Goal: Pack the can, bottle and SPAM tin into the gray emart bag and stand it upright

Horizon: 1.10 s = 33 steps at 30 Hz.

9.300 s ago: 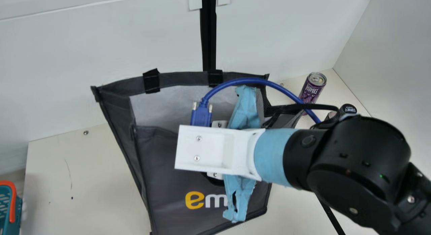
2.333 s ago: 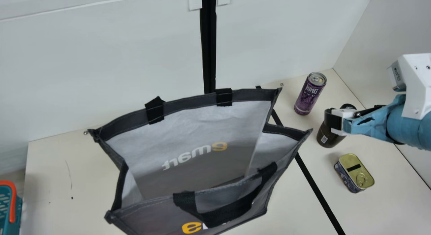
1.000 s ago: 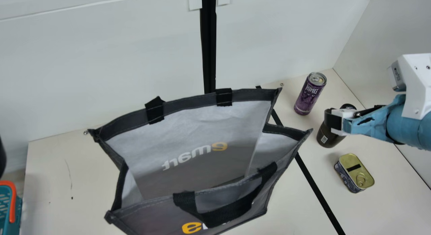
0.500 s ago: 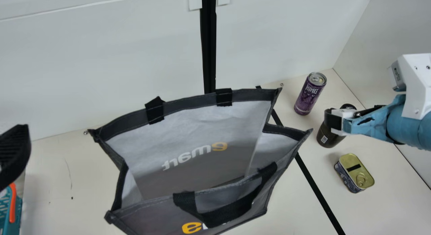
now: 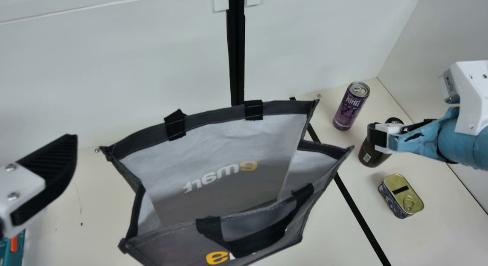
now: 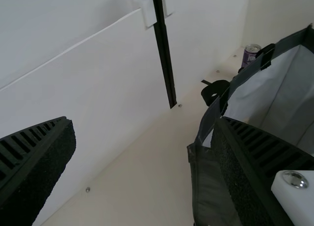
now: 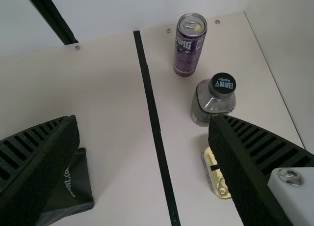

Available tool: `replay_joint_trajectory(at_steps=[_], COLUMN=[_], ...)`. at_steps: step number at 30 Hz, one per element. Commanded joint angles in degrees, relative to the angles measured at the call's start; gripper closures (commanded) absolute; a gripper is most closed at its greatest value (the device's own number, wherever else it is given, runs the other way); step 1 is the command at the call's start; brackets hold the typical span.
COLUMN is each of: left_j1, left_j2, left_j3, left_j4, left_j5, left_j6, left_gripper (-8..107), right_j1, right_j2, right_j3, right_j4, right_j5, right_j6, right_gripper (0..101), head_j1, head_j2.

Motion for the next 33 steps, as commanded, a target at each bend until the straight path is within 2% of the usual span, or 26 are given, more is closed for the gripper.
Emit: replay_joint_trajectory(at_steps=[1,16,33], left_j1=[-1.39,-9.44,-15.02], left_j2=[0.56,5.51,10.24], left_j3=[-0.55,-4.39,-5.23], left_j4=[0.30,2.08,1.02], left_j5=[-0.09,-0.09,-0.09], left_j6=[-0.05,-1.30,0.19], left_gripper=[9,9,9], right_j1=[0.00,0.00,0.00], right_j2=[0.00,0.00,0.00], right_j3=[0.00,0.00,0.00], right_j4=[0.00,0.00,0.00], right_j5=[0.00,0.00,0.00], right_j6=[0.00,0.00,0.00], right_gripper=[6,6,6], head_j1=[-1.30,-1.30,-1.30], head_j2=[-0.14,-0.14,-0.14])
